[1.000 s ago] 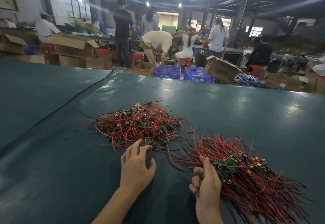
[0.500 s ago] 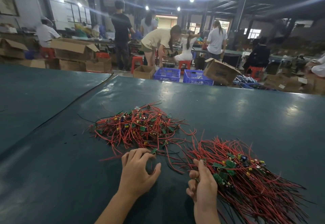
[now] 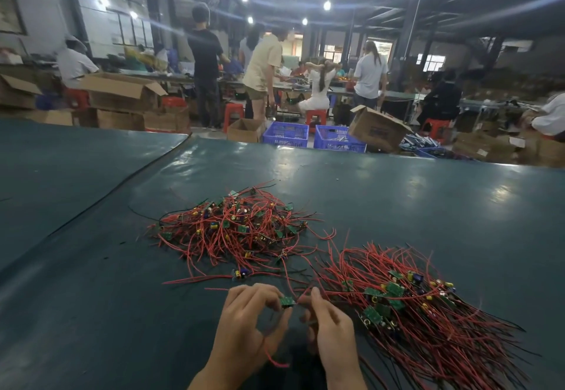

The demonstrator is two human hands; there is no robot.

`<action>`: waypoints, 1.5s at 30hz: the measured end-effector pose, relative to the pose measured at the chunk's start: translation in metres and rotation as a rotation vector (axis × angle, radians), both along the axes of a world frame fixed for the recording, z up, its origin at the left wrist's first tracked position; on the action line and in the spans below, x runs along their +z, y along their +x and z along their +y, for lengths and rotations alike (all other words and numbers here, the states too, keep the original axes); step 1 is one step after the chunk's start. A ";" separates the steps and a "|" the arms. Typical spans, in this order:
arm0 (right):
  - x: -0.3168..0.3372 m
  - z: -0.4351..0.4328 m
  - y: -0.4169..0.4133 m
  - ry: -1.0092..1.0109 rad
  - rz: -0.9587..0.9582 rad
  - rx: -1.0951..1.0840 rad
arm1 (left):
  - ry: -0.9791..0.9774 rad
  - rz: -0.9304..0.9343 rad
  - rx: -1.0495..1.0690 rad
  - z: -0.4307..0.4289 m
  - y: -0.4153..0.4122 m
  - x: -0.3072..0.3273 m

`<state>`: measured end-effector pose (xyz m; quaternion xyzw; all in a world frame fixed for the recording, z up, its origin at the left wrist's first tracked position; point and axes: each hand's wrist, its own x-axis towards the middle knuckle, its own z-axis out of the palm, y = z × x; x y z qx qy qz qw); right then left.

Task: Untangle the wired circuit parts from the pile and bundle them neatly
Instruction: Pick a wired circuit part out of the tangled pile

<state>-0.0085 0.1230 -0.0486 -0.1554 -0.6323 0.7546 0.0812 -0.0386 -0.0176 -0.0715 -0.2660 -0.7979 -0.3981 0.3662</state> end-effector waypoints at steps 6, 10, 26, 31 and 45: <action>0.005 -0.006 0.003 -0.031 0.041 0.045 | -0.102 0.091 -0.225 0.011 0.006 0.004; 0.003 -0.002 0.002 0.016 0.098 -0.024 | -0.144 0.089 -0.166 0.010 0.006 0.003; -0.002 0.002 0.002 -0.226 0.173 -0.028 | 0.882 -1.032 -0.464 0.011 0.006 0.022; -0.001 0.000 0.003 -0.068 0.238 0.103 | 0.814 -1.200 -0.617 0.007 0.009 0.023; -0.009 -0.006 0.002 0.142 0.100 0.035 | 0.837 -1.003 -0.437 0.011 0.002 0.010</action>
